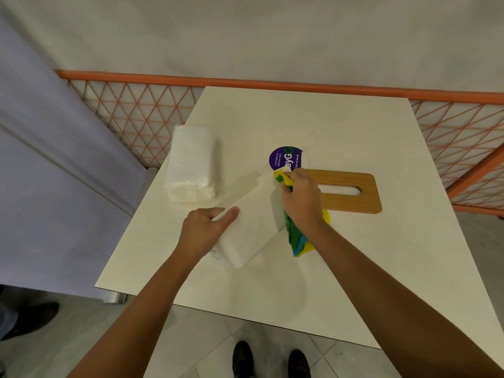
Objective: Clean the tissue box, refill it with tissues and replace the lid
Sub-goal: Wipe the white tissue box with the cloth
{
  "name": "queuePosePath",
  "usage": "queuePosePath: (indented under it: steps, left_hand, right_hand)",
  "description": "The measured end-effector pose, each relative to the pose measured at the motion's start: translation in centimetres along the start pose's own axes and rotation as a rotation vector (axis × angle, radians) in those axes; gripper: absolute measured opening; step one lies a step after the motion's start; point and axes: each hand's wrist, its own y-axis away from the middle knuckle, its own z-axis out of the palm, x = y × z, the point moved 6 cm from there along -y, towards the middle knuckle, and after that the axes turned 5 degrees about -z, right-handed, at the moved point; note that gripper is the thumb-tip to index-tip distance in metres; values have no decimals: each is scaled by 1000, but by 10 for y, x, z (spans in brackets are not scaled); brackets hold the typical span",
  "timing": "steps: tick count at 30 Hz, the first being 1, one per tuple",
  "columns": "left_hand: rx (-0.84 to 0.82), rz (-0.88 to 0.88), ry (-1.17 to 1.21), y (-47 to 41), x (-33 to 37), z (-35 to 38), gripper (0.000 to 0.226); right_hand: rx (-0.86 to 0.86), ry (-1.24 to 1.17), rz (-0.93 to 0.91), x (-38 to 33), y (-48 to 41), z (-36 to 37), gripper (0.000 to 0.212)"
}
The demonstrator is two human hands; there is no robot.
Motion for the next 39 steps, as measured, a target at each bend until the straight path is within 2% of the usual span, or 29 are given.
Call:
queuePosePath:
  steps: [3,8,12,15,17,21,24,26,28,30,35,39]
  left_hand:
    - [0,25,-33,1,-2,1,58]
    - [-17,68,-75,2,-7,2,77]
    - [-19,187,-154,12,-12,0,60]
    - [-64,248,-196,16,-24,1,58]
    - [-102,269,-234,18,-32,3,57]
    - [-221,302,-227,26,-41,13,41]
    - [-286,365,-280,31,-43,25,54]
    - [-268,426,-397,35,-40,31,52]
    - [-238,513,-500,40,-37,36,74]
    - [-195,612,-572,42,-38,39,83]
    - [-47,855,-805,41,-37,37,54]
    - [-31,927,-907,36,-42,33,49]
  right_hand:
    - [25,-59,151,16,-13,-6,23]
    - [8,-95,215,35,-6,-9,17]
    - [-104,-144,304,55,11,-9,22]
    - [-257,-119,301,66,25,-13,34]
    - [-329,-94,292,73,33,-17,31]
    - [-329,-122,346,87,49,-26,31]
    - [-279,-165,436,100,60,-33,31]
    - [-266,-177,473,108,66,-37,31]
    - [-281,-160,506,116,72,-39,35]
    - [-285,-144,537,123,78,-41,39]
    - [-257,-130,554,133,89,-48,32]
    - [-251,-135,558,138,96,-50,28]
